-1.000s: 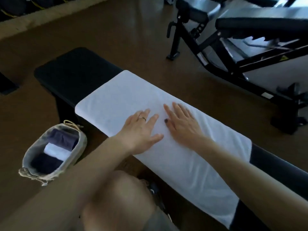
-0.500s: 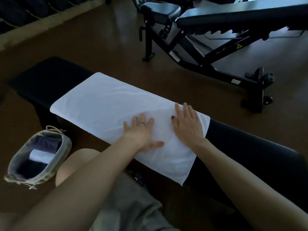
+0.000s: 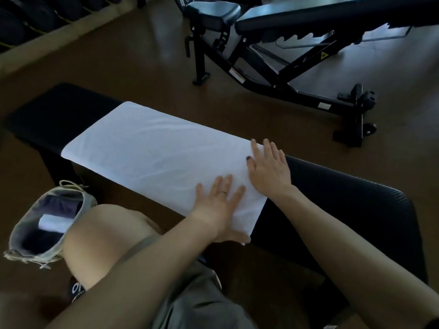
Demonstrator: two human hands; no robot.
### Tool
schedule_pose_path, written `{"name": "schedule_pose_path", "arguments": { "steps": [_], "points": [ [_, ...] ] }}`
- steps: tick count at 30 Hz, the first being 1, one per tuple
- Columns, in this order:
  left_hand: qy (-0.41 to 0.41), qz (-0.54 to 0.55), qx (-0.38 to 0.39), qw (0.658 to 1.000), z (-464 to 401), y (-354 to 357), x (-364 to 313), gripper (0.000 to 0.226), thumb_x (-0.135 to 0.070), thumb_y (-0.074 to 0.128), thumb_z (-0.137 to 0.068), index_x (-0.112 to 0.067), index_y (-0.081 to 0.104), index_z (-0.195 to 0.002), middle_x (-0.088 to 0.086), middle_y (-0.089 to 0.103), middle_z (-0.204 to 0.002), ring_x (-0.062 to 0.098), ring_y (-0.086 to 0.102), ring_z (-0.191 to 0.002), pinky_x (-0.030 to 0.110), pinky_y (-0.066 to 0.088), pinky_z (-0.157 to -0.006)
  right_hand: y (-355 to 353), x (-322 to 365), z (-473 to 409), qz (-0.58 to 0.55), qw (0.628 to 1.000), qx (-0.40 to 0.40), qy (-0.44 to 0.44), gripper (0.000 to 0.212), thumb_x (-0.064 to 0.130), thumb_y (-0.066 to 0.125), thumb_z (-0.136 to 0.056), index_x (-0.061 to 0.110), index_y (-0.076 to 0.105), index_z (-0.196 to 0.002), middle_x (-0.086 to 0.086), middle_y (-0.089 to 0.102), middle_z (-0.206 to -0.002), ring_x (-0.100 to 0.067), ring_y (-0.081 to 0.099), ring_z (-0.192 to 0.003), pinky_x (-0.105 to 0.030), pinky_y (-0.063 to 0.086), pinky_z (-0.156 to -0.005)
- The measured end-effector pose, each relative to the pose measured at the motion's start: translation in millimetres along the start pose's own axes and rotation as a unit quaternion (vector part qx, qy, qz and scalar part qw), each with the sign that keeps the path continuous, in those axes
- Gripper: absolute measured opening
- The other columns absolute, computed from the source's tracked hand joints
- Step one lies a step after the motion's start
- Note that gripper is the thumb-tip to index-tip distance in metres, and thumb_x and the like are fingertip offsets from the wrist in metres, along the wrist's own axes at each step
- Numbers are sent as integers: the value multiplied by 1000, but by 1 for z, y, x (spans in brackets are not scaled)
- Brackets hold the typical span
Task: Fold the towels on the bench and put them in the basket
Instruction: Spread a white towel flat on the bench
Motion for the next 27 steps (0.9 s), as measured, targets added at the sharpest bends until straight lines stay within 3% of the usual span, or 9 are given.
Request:
{"name": "schedule_pose_path", "arguments": {
  "steps": [4,8,13,16,18,21,23,25,27],
  "points": [
    [33,-46,8,998,5,21,-29,124,-84,50,-82,-33,-40,-149,12,-43,-158,39,-34,-148,70,-7,-118,10,-3,-3,3,999,30,-25,59,47,14,-110,28,7,-165,-7,2,-173,-26,-2,-160,-45,1,-129],
    [32,8,49,998,9,16,-22,117,-75,56,-87,-37,-31,-154,7,-42,-160,36,-34,-149,69,-8,-119,6,-31,-9,12,998,21,51,60,50,13,-108,30,8,-165,-9,7,-173,-29,3,-159,-48,3,-129],
    [18,38,2,999,8,0,-26,90,-70,49,-93,-28,5,-159,10,-5,-169,38,-3,-154,65,13,-119,-1,-28,-11,19,997,16,70,62,51,14,-108,28,8,-165,-17,11,-171,-34,6,-158,-51,5,-128],
    [17,52,-51,997,5,-11,-24,69,-67,42,-97,-20,32,-146,14,27,-154,36,27,-139,54,32,-111,-5,-6,-11,33,999,-9,6,61,50,16,-109,29,6,-165,-14,9,-172,-33,3,-159,-51,4,-129],
    [-8,62,-80,995,-4,-30,2,63,-62,43,-99,-15,38,-141,13,38,-144,32,37,-129,47,40,-104,-6,17,-16,25,999,-8,-37,60,49,13,-109,30,4,-165,-11,6,-173,-29,1,-159,-48,2,-129],
    [-115,64,-89,987,-13,-46,67,72,-60,47,-99,-14,28,-151,15,30,-156,34,32,-140,51,36,-111,-5,61,-26,18,994,-9,-107,59,47,12,-109,30,6,-166,-7,7,-173,-26,2,-160,-45,2,-129],
    [-186,74,-25,979,-14,-35,107,88,-66,44,-98,-19,5,-162,12,5,-169,34,11,-154,56,22,-120,1,90,-29,28,987,9,-158,59,46,12,-110,28,11,-165,-4,11,-173,-25,5,-159,-43,3,-128],
    [-200,86,29,976,-15,-22,133,98,-75,40,-94,-30,-15,-161,3,-19,-170,30,-8,-157,58,15,-123,16,113,-27,55,975,47,-208,59,46,12,-110,26,13,-165,-4,11,-173,-25,5,-159,-43,4,-128],
    [-189,87,15,978,-21,-21,155,99,-79,41,-91,-37,-15,-160,-1,-22,-169,30,-9,-156,59,17,-122,28,127,-30,80,968,67,-229,59,47,11,-110,25,11,-165,-6,4,-173,-27,0,-159,-44,3,-129]
  ]
}}
Point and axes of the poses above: each hand's wrist, its own z-axis away from the middle knuckle, its own y-axis out of the palm, x = y × z, the point moved 4 cm from there along -z, towards the middle knuckle
